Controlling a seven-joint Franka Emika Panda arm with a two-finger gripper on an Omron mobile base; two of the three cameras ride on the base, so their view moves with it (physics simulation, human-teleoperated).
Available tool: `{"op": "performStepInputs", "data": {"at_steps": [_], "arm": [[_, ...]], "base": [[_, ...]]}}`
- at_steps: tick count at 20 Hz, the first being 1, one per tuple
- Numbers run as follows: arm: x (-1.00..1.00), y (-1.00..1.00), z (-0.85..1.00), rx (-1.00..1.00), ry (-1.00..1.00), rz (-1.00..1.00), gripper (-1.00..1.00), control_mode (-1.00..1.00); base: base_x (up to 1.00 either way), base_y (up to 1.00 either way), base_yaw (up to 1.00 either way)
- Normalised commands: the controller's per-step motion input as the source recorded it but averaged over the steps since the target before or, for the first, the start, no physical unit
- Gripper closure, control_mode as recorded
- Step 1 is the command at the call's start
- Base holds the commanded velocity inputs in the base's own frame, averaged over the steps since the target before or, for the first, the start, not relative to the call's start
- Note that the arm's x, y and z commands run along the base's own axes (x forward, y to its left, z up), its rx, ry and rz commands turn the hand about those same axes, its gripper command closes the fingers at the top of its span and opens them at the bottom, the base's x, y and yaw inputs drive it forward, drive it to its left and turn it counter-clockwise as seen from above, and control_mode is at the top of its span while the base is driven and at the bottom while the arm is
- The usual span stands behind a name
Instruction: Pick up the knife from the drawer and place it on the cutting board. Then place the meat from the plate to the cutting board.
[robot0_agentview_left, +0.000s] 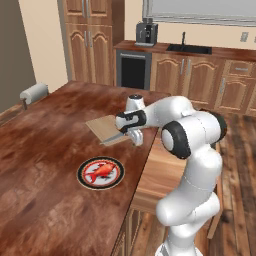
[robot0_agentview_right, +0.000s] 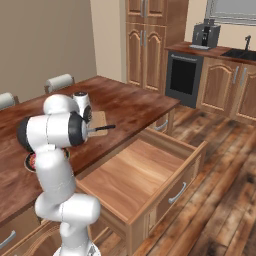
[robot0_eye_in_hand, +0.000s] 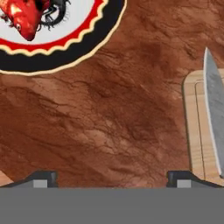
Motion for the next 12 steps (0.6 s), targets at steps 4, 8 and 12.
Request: {"op": "performStepInputs", "data": {"at_steps": [4, 8, 12], "arm": [[-0.97, 0.0, 0.22, 0.16, -0.01, -0.02, -1.0, -1.0], [-0.67, 0.06, 0.31, 0.1, 0.0, 0.0, -1.0, -1.0], [-0.33, 0.27, 0.27, 0.05, 0.06, 0.0, -1.0, -1.0]], "base": [[0.0, 0.0, 0.0], [0.0, 0.0, 0.0], [0.0, 0.0, 0.0]]}}
